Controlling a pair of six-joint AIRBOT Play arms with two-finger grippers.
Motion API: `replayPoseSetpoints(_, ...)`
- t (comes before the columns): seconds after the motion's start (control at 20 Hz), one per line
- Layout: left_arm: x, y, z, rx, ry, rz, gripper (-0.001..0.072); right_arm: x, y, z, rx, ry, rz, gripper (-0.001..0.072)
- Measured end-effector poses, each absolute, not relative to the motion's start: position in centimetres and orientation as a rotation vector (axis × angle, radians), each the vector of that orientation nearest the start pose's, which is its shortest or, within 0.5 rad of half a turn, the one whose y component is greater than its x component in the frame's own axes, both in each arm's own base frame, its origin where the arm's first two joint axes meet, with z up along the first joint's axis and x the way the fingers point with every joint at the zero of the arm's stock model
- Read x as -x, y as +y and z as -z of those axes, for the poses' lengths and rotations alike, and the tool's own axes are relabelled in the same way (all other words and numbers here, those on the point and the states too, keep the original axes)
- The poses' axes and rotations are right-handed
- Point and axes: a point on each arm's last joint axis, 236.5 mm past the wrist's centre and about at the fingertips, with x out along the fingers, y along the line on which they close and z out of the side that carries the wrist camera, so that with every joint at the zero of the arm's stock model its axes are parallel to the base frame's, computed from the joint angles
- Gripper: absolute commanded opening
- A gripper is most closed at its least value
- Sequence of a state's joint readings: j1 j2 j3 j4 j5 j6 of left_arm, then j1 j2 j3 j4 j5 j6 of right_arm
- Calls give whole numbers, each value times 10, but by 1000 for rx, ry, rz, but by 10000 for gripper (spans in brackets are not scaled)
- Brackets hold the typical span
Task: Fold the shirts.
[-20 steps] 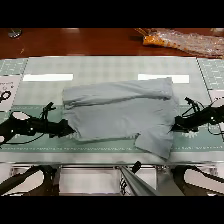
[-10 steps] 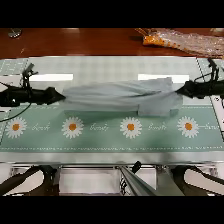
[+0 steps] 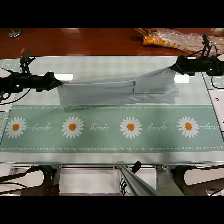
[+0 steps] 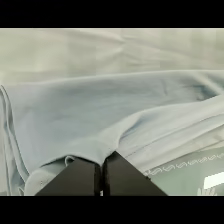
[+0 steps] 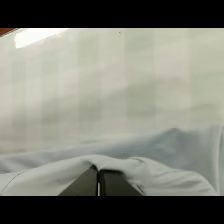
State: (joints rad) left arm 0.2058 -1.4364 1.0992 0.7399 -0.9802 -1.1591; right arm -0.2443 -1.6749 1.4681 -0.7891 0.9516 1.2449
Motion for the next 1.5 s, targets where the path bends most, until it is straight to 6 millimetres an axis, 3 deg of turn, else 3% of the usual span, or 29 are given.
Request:
replayPoseSetpoints(0.25,-437,-61,53,671,1206,335,24,-548,7,18,-628,990,-232,29)
replayPoseSetpoints(0.3,-434,-63,61,682,1232,338,77,-548,7,22,-631,997,-231,65)
replayPoseSetpoints(0.4,-428,-66,74,699,1277,345,331,-547,7,29,-628,1015,-228,368)
replayPoseSetpoints(0.45,-426,-67,78,709,1296,349,399,-546,6,32,-622,1022,-228,402)
replayPoseSetpoints(0.55,-423,-66,81,720,1315,353,399,-543,2,32,-603,1030,-230,402)
replayPoseSetpoints(0.65,-419,-62,81,737,1333,360,399,-538,-15,28,-541,1032,-207,417)
replayPoseSetpoints(0.75,-414,-56,77,758,1352,369,399,-524,-38,28,-439,1070,-168,601)
replayPoseSetpoints(0.9,-404,-51,72,788,1384,391,398,-494,-71,39,-365,1185,-102,601)
replayPoseSetpoints(1.05,-397,-51,67,800,1404,414,397,-473,-81,52,-458,1268,-98,602)
replayPoseSetpoints(1.3,-395,-50,55,795,1394,431,370,-469,-62,70,-649,1318,-157,603)
replayPoseSetpoints(1.5,-396,-51,44,786,1373,441,371,-472,-24,90,-728,1368,-234,580)
